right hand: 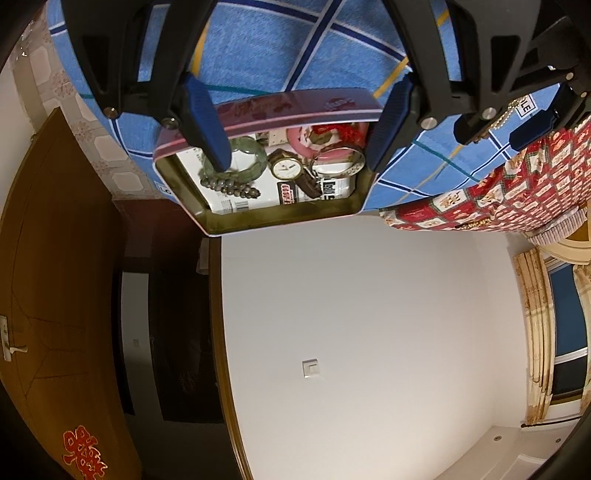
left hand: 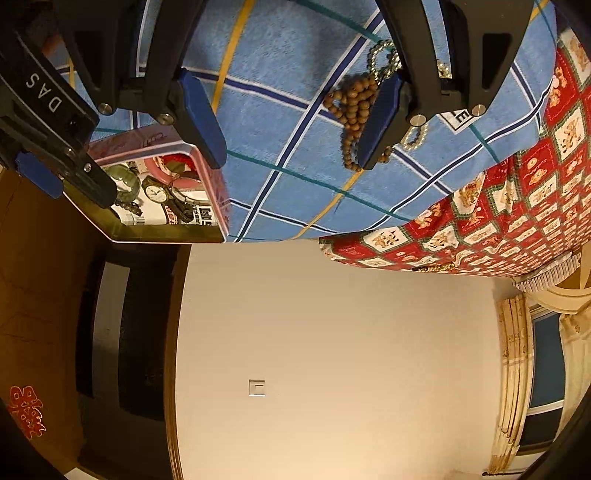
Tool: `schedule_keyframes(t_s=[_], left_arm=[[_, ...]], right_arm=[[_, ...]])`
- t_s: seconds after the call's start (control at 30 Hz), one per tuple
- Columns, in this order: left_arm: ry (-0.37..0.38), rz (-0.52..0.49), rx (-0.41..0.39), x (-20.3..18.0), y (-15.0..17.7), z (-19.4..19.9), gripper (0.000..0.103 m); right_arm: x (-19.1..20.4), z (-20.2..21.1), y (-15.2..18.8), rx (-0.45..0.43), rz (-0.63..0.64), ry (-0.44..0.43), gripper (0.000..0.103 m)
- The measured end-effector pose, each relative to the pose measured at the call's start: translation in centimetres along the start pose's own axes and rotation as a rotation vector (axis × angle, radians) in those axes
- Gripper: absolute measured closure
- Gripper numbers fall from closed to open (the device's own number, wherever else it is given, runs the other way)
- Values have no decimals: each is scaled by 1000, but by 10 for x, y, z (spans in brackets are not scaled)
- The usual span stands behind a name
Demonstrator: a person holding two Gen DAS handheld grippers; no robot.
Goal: Organize jewelry
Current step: 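Move both grippers back to the wooden beads and pearl necklace on the cloth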
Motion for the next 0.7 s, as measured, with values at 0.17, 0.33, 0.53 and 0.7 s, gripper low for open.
schedule_keyframes(t_s=[0.17, 0.33, 0.53, 0.7], left_arm=[[-10, -3, 5, 6, 3, 3, 30], [-26, -10, 13, 11, 6, 6, 30], [-53, -4, 26, 22, 7, 8, 30], [-58, 2, 38, 32, 8, 8, 30]], right_arm=[[4, 4, 2, -2, 7, 3, 24], [7, 6, 4, 4, 3, 0, 24], [13, 8, 8, 14, -4, -13, 24], [19, 10, 10, 22, -11, -26, 24]])
Point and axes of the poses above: each gripper's, at about its wrist camera, not at the fingertips, and z roughly against the way its jaws point, x to its left, y to its underside, the point moved 2 cm from there along -z, roughly the way its jaws point, and after that the axes turned 11 degrees about -y, right-handed, at the moved point
